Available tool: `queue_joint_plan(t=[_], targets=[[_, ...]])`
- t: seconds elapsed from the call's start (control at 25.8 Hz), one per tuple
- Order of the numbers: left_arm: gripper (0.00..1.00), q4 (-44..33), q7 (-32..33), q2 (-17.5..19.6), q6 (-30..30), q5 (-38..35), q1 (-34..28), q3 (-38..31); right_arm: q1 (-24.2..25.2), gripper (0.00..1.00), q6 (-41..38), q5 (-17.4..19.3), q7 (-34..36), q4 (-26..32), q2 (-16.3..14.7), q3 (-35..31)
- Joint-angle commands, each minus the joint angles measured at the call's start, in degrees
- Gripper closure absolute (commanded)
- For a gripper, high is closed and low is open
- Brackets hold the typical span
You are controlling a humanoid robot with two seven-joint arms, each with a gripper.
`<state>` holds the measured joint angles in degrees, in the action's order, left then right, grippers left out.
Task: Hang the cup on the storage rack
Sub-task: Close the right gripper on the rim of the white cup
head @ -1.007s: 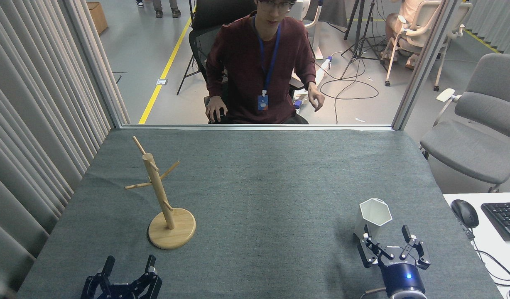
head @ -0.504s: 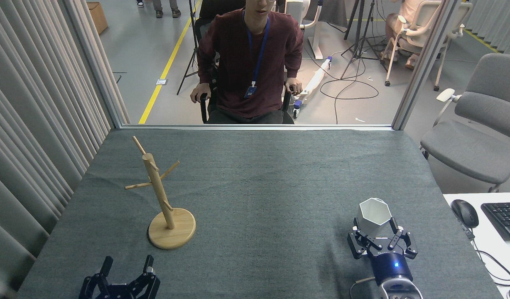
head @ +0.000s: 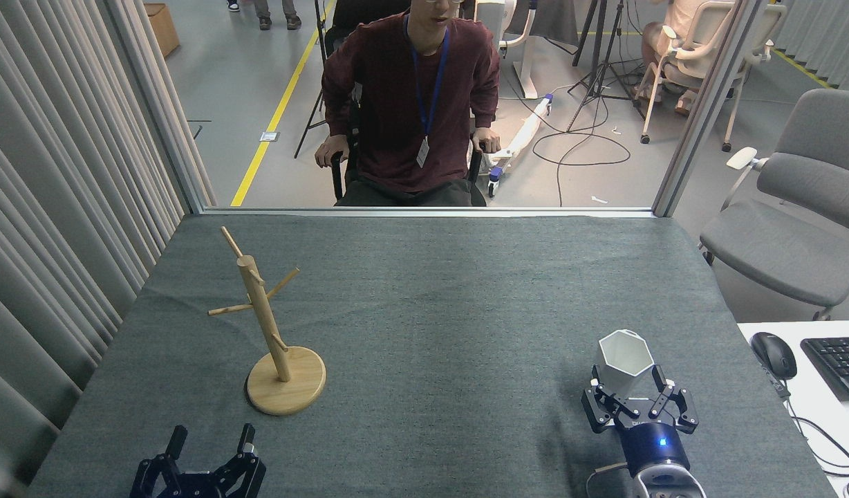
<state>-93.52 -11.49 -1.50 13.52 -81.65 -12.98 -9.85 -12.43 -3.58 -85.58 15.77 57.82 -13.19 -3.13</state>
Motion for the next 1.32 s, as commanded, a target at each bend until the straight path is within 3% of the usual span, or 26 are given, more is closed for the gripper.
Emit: queue_joint_plan(t=[0.0, 0.35, 1.28], targets=[[0.0, -0.1, 0.0, 0.0, 0.0, 0.0, 0.1, 0.0, -1.6, 0.02, 0.0, 0.1, 0.0, -1.3, -0.2, 0.1], [0.0, -0.3, 0.1, 0.0, 0.0, 0.0, 0.3, -0.1, -4.4, 0.02, 0.0, 0.0, 0.2, -5.3, 0.2, 0.1], [0.01, -0.4, 0.1, 0.1, 0.0, 0.1, 0.3, -0.4, -4.5, 0.02, -0.3, 0.2, 0.5, -7.1, -1.1, -0.1]])
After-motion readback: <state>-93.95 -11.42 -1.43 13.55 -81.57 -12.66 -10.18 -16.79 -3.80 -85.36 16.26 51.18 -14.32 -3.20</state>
